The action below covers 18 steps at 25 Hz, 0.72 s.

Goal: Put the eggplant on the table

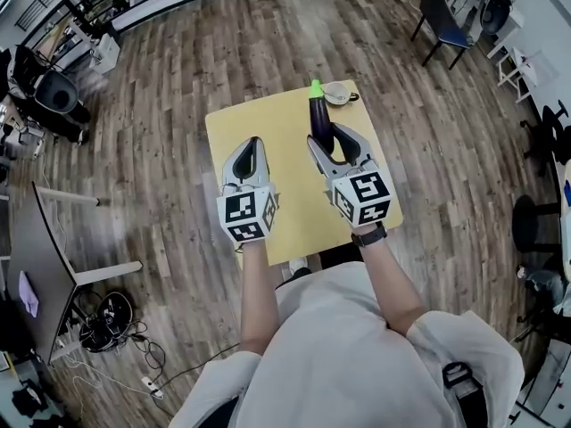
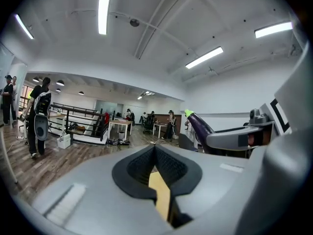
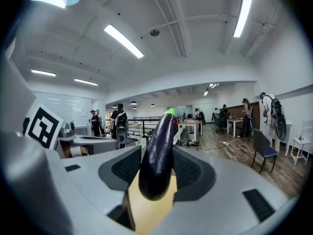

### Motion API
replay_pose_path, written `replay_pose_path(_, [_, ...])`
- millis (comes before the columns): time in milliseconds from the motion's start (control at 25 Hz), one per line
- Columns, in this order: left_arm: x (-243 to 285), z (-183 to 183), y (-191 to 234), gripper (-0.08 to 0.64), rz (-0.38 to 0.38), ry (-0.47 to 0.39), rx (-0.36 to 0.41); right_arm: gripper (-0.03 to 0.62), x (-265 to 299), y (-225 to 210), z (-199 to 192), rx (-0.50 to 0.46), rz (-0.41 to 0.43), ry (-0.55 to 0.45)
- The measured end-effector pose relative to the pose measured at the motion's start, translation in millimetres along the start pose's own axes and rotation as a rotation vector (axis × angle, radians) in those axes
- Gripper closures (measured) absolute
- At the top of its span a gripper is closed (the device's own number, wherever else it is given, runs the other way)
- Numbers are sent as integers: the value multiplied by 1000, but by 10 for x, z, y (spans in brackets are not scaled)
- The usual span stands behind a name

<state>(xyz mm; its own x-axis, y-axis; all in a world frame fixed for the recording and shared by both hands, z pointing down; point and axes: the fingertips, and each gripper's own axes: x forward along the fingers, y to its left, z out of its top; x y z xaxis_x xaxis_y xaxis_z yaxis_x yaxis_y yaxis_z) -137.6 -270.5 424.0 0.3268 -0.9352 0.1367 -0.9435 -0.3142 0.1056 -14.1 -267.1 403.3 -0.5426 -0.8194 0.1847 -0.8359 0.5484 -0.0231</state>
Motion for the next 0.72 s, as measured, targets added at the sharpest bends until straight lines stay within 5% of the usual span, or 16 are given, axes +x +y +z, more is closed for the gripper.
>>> replay_pose_path(280, [371, -449, 88, 552, 21, 106, -48, 390, 391, -236, -389, 35, 25, 108])
replay_pose_path(400, [524, -549, 158, 552, 9, 119, -114, 390, 589, -331, -556, 67, 41, 162])
replay_pose_path(720, [802, -801, 378, 552, 33, 148, -135, 390, 1060, -481, -904, 109, 66, 268])
